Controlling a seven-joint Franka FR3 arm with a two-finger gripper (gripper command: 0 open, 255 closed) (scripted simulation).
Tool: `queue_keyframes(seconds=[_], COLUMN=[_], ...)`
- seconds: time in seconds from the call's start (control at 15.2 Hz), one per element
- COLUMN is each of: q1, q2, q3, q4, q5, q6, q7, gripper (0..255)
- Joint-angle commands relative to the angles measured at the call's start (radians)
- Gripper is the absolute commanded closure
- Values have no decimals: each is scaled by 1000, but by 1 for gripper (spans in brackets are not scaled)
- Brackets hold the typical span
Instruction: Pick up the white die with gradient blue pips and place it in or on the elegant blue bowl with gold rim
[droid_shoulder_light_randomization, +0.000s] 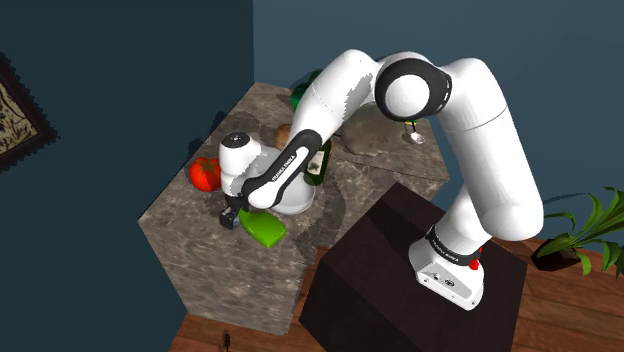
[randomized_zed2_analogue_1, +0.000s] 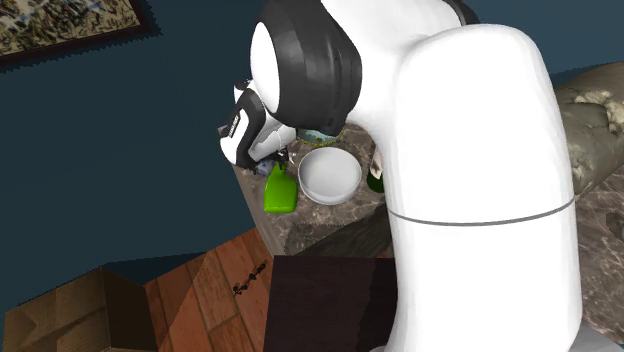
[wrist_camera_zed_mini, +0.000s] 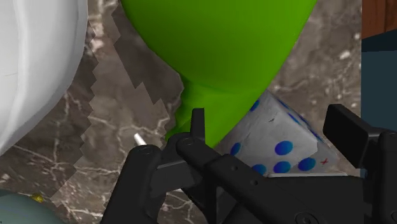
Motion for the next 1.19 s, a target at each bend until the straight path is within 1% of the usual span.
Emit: queue_keyframes(seconds=[0.0,0.13,0.4,0.46,0.99,1.06,1.12], q1=[5,0,9,-6,-26,-25,-25], q2=[21,15,25,8,-88,-76,-76], q3=[1,0,0,5,31,27,27], q4=[-12,-25,-7,-16,-58,-50,-50], q5=[1,0,1,4,24,21,21], q6=[-1,5,-2,-11,-67,-60,-60], q7=[3,-1,6,-7,-19,-20,-20], gripper=[255,255,255,255,255,255,0])
